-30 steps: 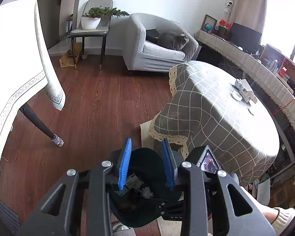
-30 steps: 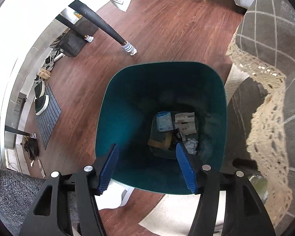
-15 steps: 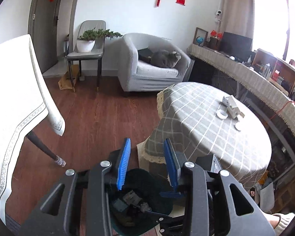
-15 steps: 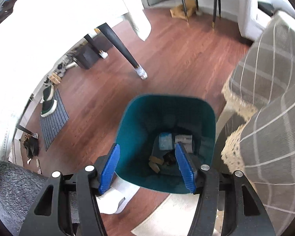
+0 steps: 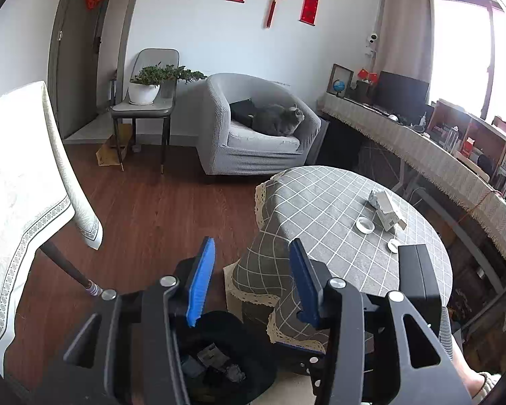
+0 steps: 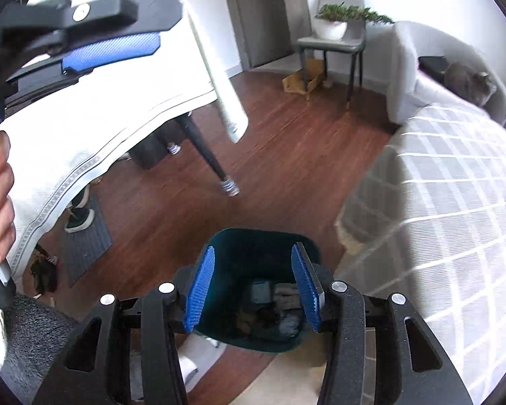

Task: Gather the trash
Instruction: 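Raise both open tools from the bin toward the table, then grasp the white plastic lid with the left tool while the right grasps the white box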

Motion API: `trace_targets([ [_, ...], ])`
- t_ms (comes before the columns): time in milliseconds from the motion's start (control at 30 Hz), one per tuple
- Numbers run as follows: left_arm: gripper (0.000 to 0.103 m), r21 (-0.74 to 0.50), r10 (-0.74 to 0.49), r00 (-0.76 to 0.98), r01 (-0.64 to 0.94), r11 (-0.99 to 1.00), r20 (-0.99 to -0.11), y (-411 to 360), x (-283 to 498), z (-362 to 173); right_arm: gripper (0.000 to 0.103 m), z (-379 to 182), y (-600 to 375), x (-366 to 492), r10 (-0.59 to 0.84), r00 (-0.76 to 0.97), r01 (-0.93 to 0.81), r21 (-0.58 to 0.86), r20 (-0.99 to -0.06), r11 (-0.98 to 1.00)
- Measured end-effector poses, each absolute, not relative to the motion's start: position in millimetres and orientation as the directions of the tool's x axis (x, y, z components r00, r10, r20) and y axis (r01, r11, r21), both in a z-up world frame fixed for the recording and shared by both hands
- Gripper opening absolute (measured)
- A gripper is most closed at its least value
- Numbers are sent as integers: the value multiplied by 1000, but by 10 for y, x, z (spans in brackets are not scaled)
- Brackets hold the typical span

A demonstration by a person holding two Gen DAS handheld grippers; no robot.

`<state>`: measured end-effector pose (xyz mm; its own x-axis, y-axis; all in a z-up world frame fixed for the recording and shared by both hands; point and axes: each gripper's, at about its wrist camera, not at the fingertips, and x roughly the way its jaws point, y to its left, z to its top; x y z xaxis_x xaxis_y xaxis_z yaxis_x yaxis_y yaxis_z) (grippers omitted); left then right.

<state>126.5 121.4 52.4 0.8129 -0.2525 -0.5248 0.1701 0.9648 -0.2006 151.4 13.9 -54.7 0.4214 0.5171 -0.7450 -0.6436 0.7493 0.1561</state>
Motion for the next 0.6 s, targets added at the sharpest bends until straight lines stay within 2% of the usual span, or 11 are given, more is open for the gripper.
trace_targets([
  [267,54,-187,-272,802,202,961,-531,888,1438,542,48,-366,-258,1657,519,480,-608,158,-707,778],
  [600,59,-171,-307,783,255,952,-541,407,1751,517,48,-239,-836,1888,458,585,-522,121,-669,844],
])
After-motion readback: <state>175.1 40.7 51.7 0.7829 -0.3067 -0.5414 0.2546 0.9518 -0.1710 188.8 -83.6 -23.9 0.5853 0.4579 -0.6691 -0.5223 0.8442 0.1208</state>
